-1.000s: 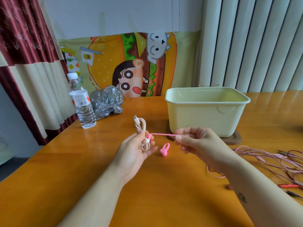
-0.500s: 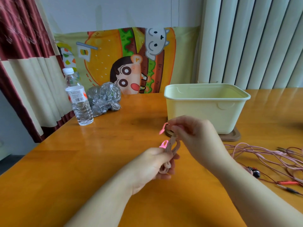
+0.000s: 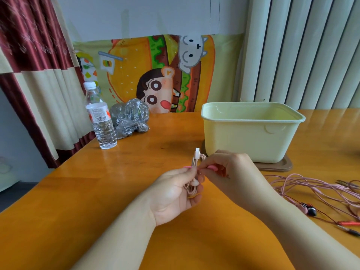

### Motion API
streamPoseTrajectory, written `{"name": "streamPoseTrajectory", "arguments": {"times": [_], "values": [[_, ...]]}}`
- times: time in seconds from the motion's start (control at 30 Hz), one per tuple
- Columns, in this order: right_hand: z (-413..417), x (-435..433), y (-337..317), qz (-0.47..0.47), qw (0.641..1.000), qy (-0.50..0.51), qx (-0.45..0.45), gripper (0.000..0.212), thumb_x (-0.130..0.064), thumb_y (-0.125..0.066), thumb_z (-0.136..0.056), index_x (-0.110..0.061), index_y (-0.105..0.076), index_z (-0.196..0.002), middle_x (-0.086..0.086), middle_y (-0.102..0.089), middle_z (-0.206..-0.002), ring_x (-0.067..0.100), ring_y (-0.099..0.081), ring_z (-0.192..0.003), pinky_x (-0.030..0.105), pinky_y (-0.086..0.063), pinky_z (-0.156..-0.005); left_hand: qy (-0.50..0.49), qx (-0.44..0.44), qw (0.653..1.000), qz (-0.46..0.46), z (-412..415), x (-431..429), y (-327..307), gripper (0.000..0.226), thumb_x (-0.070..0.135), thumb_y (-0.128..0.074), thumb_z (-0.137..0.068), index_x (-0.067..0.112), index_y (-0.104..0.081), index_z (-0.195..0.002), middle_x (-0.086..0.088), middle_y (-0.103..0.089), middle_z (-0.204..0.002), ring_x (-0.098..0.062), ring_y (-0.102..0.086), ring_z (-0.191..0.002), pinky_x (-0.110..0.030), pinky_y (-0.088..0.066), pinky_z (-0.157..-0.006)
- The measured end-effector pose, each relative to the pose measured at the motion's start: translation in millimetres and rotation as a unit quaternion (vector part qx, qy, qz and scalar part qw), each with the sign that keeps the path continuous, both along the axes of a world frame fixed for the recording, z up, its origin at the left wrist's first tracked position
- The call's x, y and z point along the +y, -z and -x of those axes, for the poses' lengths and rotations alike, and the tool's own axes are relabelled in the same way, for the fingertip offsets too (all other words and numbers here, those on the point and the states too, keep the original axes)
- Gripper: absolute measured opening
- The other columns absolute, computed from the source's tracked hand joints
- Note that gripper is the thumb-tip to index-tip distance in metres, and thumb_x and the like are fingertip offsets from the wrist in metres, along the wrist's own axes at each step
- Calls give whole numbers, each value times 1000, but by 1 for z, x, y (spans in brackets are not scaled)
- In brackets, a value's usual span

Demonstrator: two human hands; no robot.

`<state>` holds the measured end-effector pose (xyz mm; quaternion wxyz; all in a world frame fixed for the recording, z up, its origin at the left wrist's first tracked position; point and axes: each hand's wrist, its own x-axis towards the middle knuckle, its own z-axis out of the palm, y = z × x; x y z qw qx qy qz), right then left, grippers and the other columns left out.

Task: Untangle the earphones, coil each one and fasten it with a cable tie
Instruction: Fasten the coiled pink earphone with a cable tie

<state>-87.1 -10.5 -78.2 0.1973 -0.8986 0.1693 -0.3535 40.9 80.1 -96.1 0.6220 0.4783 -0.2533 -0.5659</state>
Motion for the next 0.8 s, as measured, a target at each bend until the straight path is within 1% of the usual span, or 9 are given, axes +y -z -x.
{"name": "streamPoseTrajectory", "arguments": {"times": [0.13, 0.27, 0.37, 0.5, 0.57, 0.63, 0.73, 0.77, 0.8], "values": [[3, -1, -2, -48, 999, -16, 11, 8, -15, -70, -83, -21, -75, -85, -18, -58, -66, -1, -54, -64, 8, -39, -57, -19, 38, 999, 11, -2, 1, -3, 20, 25, -59, -76, 9, -62, -89, 0, -56, -67, -10, -54, -56, -26, -45, -58], [7, -7, -2, -135, 989, -50, 42, 11, -16, -66, -86, -22, -74, -80, -13, -57, -56, 2, -44, -49, 13, -35, -50, -37, 59, 997, 30, -4, 2, -6, 30, 24, -47, -94, 7, -65, -111, 2, -56, -64, -9, -57, -55, -26, -42, -65], [13, -16, -6, -216, 971, -79, 72, 13, -20, -67, -87, -25, -72, -77, -10, -60, -60, 7, -52, -57, 22, -45, -57, -23, 62, 996, 51, -3, 2, -6, 36, 27, -47, -92, 7, -63, -117, 2, -54, -64, -9, -54, -59, -27, -44, -69], [22, -28, -8, -314, 934, -119, 121, 10, -18, -67, -85, -19, -72, -77, -5, -63, -63, 6, -58, -61, 18, -49, -62, 33, 32, 996, 77, 2, 2, -5, 48, 30, -49, -82, 4, -63, -120, -2, -51, -70, -11, -50, -65, -30, -47, -74], [27, -34, -7, -352, 916, -132, 141, 9, -17, -68, -84, -16, -73, -77, -3, -62, -64, 7, -57, -62, 19, -48, -62, 65, -24, 994, 79, 6, 3, -2, 53, 28, -49, -85, -6, -55, -125, -3, -52, -68, -11, -50, -64, -30, -47, -76], [29, -38, -4, -368, 907, -136, 153, 9, -14, -68, -84, -7, -73, -83, 1, -62, -66, 8, -56, -62, 19, -47, -62, 102, -119, 985, 79, 9, 4, 1, 49, 27, -47, -91, -11, -55, -121, -1, -54, -68, -11, -49, -66, -31, -44, -80], [30, -41, -1, -361, 911, -117, 161, 15, -13, -69, -83, 1, -71, -89, 4, -64, -69, 8, -57, -65, 19, -48, -64, 117, -299, 946, 54, 13, 6, 1, 41, 40, -45, -87, 7, -69, -85, 5, -57, -71, -8, -52, -71, -26, -42, -79], [29, -41, -1, -361, 912, -110, 161, 14, -13, -70, -82, -1, -72, -89, 7, -65, -73, 10, -57, -67, 20, -49, -65, 116, -357, 926, 43, 14, 7, 1, 39, 42, -43, -90, 12, -67, -80, 8, -57, -72, -6, -52, -72, -24, -41, -79], [29, -42, 0, -365, 911, -103, 161, 11, -13, -70, -82, -4, -73, -88, 9, -67, -77, 12, -57, -69, 23, -50, -67, 115, -402, 907, 41, 15, 7, 1, 38, 40, -40, -96, 14, -65, -84, 12, -57, -73, -3, -51, -74, -23, -41, -80]]}}
